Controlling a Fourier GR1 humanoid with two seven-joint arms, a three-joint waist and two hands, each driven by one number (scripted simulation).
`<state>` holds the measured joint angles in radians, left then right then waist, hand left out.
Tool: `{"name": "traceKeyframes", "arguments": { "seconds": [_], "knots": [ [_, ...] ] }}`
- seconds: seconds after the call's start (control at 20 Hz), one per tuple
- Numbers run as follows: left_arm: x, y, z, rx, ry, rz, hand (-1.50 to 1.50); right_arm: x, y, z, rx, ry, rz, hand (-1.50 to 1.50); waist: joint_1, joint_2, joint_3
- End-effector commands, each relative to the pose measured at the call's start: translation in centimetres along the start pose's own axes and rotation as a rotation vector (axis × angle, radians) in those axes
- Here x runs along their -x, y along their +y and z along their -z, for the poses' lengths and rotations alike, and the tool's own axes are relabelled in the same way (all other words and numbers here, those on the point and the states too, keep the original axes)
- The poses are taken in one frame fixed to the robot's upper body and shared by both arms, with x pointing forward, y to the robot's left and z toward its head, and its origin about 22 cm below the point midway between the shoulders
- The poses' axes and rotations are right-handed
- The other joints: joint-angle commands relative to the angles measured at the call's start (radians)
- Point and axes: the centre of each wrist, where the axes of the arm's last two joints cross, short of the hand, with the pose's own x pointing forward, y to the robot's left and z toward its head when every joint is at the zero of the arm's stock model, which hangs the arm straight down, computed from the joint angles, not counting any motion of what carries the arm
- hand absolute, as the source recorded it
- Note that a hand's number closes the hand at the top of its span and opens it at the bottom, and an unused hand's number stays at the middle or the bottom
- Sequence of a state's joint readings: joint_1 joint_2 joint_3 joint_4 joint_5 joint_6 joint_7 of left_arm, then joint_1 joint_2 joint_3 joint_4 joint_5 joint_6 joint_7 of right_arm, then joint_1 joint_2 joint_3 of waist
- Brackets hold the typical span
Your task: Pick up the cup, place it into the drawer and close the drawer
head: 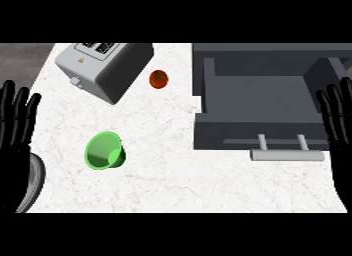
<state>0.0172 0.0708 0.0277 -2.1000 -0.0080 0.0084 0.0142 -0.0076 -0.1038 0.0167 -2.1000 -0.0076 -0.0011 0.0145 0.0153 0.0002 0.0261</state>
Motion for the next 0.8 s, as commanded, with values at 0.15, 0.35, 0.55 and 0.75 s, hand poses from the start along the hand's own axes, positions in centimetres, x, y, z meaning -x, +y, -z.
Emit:
{"name": "traceKeyframes", "arguments": {
  "seconds": [0.15,0.35,0.55,0.75],
  "knots": [
    [-0.7,0.9,1.5,0.375,-0.067,-0.167,-1.5,-0.1,0.4,0.2,-0.018,-0.032,0.014,-1.5,-0.022,0.0,-0.028],
    [3.2,1.9,0.0,0.452,0.18,-0.385,-1.5,0.9,0.6,0.2,-0.141,0.095,0.019,-1.5,-0.017,0.009,-0.029],
    [4.9,7.0,1.2,0.47,0.185,-0.431,-1.5,1.5,-0.6,2.2,-0.142,0.115,0.003,-1.5,-0.015,0.004,-0.027],
    [7.1,8.9,2.6,0.47,0.229,-0.434,-1.5,1.6,0.6,3.1,-0.15,0.127,0.018,-1.5,-0.017,0.001,-0.027]
  ]
}}
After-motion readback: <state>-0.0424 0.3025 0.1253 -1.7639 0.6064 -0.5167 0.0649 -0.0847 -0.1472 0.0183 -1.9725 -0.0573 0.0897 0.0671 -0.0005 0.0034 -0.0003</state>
